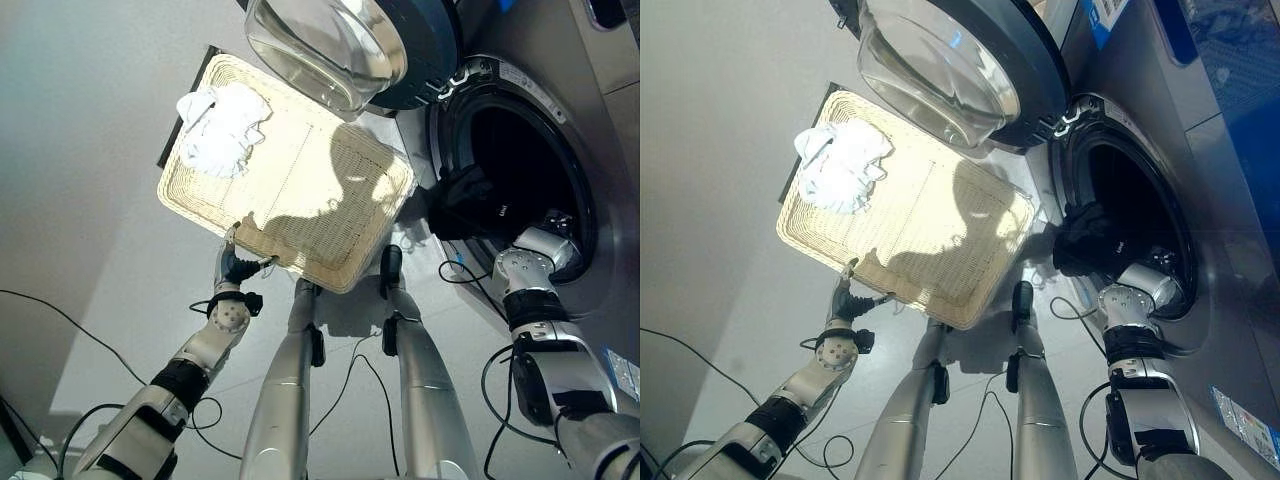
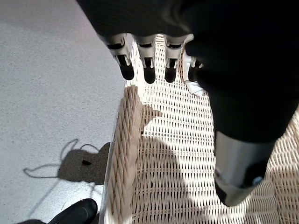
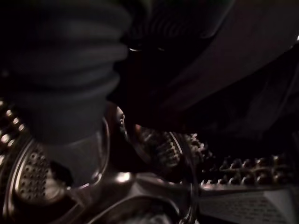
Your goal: Put the clothes into the washing machine.
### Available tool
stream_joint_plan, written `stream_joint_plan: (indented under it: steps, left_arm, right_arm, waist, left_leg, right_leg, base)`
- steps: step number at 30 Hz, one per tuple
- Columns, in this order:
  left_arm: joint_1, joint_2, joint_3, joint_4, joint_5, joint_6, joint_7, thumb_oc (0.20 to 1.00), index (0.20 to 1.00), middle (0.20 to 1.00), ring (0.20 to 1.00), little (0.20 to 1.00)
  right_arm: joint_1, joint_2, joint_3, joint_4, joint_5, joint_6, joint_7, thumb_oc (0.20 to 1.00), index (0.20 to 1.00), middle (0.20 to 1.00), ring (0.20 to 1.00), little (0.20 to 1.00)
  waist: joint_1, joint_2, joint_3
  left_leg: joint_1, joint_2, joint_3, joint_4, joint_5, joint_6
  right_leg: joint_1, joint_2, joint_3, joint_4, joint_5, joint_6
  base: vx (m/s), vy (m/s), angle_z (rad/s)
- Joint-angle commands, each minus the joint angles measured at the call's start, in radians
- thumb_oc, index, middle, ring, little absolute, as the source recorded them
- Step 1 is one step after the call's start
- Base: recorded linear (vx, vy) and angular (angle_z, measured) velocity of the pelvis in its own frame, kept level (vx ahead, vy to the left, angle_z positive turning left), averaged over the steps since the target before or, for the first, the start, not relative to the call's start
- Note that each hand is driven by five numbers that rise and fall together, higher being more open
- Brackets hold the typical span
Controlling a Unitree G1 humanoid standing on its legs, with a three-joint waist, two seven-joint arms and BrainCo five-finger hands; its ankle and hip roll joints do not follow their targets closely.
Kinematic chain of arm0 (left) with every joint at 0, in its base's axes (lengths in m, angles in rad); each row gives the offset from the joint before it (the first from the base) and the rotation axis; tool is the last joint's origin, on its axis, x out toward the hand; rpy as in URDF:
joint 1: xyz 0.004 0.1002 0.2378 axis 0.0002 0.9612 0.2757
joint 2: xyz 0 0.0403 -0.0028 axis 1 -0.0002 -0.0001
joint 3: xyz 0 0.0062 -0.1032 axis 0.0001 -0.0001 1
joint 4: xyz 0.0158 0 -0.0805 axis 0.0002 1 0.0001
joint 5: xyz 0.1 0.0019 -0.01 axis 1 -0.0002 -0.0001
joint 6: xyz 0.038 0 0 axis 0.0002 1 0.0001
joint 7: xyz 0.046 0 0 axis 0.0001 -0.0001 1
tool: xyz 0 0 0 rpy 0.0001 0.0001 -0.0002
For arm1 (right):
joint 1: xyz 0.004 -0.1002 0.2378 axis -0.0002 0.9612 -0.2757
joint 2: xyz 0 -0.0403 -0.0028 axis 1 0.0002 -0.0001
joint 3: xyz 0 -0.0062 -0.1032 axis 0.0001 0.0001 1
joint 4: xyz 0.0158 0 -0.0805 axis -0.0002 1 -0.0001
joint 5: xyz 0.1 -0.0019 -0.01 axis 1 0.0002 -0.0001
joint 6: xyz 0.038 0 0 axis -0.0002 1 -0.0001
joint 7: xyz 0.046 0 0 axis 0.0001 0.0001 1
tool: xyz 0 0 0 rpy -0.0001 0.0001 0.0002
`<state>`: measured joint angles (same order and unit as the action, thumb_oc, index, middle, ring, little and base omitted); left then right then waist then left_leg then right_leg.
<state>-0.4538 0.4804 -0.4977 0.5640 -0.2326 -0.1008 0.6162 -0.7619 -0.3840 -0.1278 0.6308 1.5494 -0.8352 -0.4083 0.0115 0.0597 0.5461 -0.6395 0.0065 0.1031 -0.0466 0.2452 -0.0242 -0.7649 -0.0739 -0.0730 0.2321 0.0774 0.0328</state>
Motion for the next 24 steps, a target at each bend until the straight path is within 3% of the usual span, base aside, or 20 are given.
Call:
stream_joint_plan:
  steps: [1, 3, 4, 6, 7, 8, 11, 14, 15, 17, 20, 24]
  left_arm:
    - [-0.017, -0.006, 0.017, -0.016, -0.029, -0.009, -0.006, 1.0, 1.0, 1.0, 1.0, 1.0]
    - [-0.017, -0.006, 0.017, -0.016, -0.029, -0.009, -0.006, 1.0, 1.0, 1.0, 1.0, 1.0]
    - [-0.016, -0.004, 0.029, -0.003, -0.033, -0.018, -0.018, 1.0, 1.0, 1.0, 1.0, 1.0]
    - [-0.016, -0.004, 0.029, -0.003, -0.033, -0.018, -0.018, 1.0, 1.0, 1.0, 1.0, 1.0]
    - [-0.021, -0.003, 0.025, 0.006, -0.033, -0.024, -0.019, 1.0, 1.0, 1.0, 1.0, 1.0]
    - [-0.021, -0.003, 0.025, 0.006, -0.033, -0.024, -0.019, 1.0, 1.0, 1.0, 1.0, 1.0]
    - [-0.022, -0.014, 0.009, 0.0, -0.035, -0.024, -0.003, 1.0, 1.0, 1.0, 1.0, 1.0]
    - [-0.023, -0.023, 0.004, 0.003, -0.027, -0.025, 0.002, 1.0, 1.0, 1.0, 1.0, 1.0]
    - [-0.024, -0.032, -0.001, 0.011, -0.026, -0.032, 0.006, 1.0, 1.0, 1.0, 1.0, 1.0]
    - [-0.025, -0.037, -0.003, 0.016, -0.021, -0.035, 0.009, 1.0, 1.0, 1.0, 1.0, 1.0]
    - [-0.023, -0.051, -0.006, 0.018, -0.011, -0.04, 0.017, 1.0, 1.0, 1.0, 1.0, 1.0]
    - [-0.017, -0.049, -0.005, 0.014, -0.01, -0.043, 0.016, 1.0, 1.0, 1.0, 1.0, 1.0]
  right_arm:
    - [0.02, -0.145, -0.029, -0.109, 0.103, -0.036, 0.389, 1.0, 1.0, 1.0, 1.0, 1.0]
    - [0.02, -0.145, -0.029, -0.109, 0.103, -0.036, 0.389, 1.0, 1.0, 1.0, 1.0, 1.0]
    - [0.061, -0.066, -0.076, -0.134, 0.423, -0.006, 0.65, 1.0, 1.0, 1.0, 1.0, 1.0]
    - [0.061, -0.066, -0.076, -0.134, 0.423, -0.006, 0.65, 1.0, 1.0, 1.0, 1.0, 1.0]
    - [0.089, 0.008, -0.114, -0.175, 0.423, -0.012, 0.609, 1.0, 1.0, 1.0, 1.0, 1.0]
    - [0.089, 0.008, -0.114, -0.175, 0.423, -0.012, 0.609, 1.0, 1.0, 1.0, 1.0, 1.0]
    - [0.124, 0.125, -0.089, -0.205, 0.423, -0.045, 0.54, 1.0, 1.0, 1.0, 1.0, 1.0]
    - [0.137, 0.157, -0.079, -0.184, 0.423, 0.003, 0.543, 1.0, 1.0, 1.0, 1.0, 1.0]
    - [0.144, 0.179, -0.064, -0.158, 0.423, 0.063, 0.577, 1.0, 1.0, 1.0, 1.0, 1.0]
    - [0.148, 0.192, -0.053, -0.14, 0.423, 0.105, 0.606, 1.0, 1.0, 1.0, 1.0, 1.0]
    - [0.172, 0.255, -0.017, -0.151, 0.423, 0.237, 0.755, 1.0, 1.0, 1.0, 1.0, 1.0]
    - [0.201, 0.273, 0.023, -0.138, 0.423, 0.311, 0.842, 1.0, 1.0, 1.0, 1.0, 1.0]
  waist:
    - [-0.036, 0.032, -0.026]
    - [-0.036, 0.032, -0.026]
    - [-0.042, 0.03, -0.026]
    - [-0.042, 0.03, -0.026]
    - [-0.042, 0.027, -0.026]
    - [-0.042, 0.027, -0.026]
    - [-0.042, 0.03, -0.026]
    - [-0.04, 0.03, -0.026]
    - [-0.039, 0.033, -0.026]
    - [-0.039, 0.034, -0.026]
    - [-0.039, 0.037, -0.026]
    - [-0.041, 0.039, -0.026]
  left_leg:
    - [-0.009, -0.073, -0.01, 0.111, -0.122, -0.019]
    - [-0.009, -0.073, -0.01, 0.111, -0.122, -0.019]
    - [-0.012, -0.07, -0.007, 0.109, -0.122, -0.021]
    - [-0.012, -0.07, -0.007, 0.109, -0.122, -0.021]
    - [-0.009, -0.068, -0.007, 0.101, -0.12, -0.021]
    - [-0.009, -0.068, -0.007, 0.101, -0.12, -0.021]
    - [-0.012, -0.064, 0.002, 0.084, -0.109, -0.024]
    - [-0.011, -0.063, 0.004, 0.077, -0.104, -0.024]
    - [-0.013, -0.063, 0.005, 0.073, -0.101, -0.024]
    - [-0.013, -0.062, 0.006, 0.07, -0.099, -0.024]
    - [-0.014, -0.061, 0.008, 0.058, -0.092, -0.024]
    - [-0.01, -0.06, 0.008, 0.048, -0.085, -0.025]
  right_leg:
    - [0.064, 0.037, -0.047, -0.093, 0.069, 0.06]
    - [0.064, 0.037, -0.047, -0.093, 0.069, 0.06]
    - [0.06, 0.035, -0.045, -0.095, 0.074, 0.065]
    - [0.06, 0.035, -0.045, -0.095, 0.074, 0.065]
    - [0.062, 0.034, -0.045, -0.103, 0.081, 0.067]
    - [0.062, 0.034, -0.045, -0.103, 0.081, 0.067]
    - [0.058, 0.03, -0.044, -0.125, 0.099, 0.066]
    - [0.058, 0.027, -0.046, -0.131, 0.105, 0.067]
    - [0.057, 0.027, -0.045, -0.134, 0.107, 0.066]
    - [0.057, 0.026, -0.045, -0.136, 0.108, 0.066]
    - [0.055, 0.027, -0.039, -0.143, 0.111, 0.066]
    - [0.059, 0.027, -0.037, -0.152, 0.114, 0.067]
  base:
    - [0.0, 0.0, 0.0]
    - [0.0, 0.0, 0.0]
    - [0.0, 0.0, 0.0]
    - [0.0, 0.0, 0.0]
    - [0.0, 0.0, 0.0]
    - [-0.02, 0.007, 0.06]
    - [-0.01, 0.007, -0.02]
    - [0.0, 0.0, 0.0]
    - [0.0, 0.0, 0.0]
    - [0.0, 0.0, 0.0]
    - [0.0, 0.0, 0.0]
    - [-0.01, 0.009, -0.02]
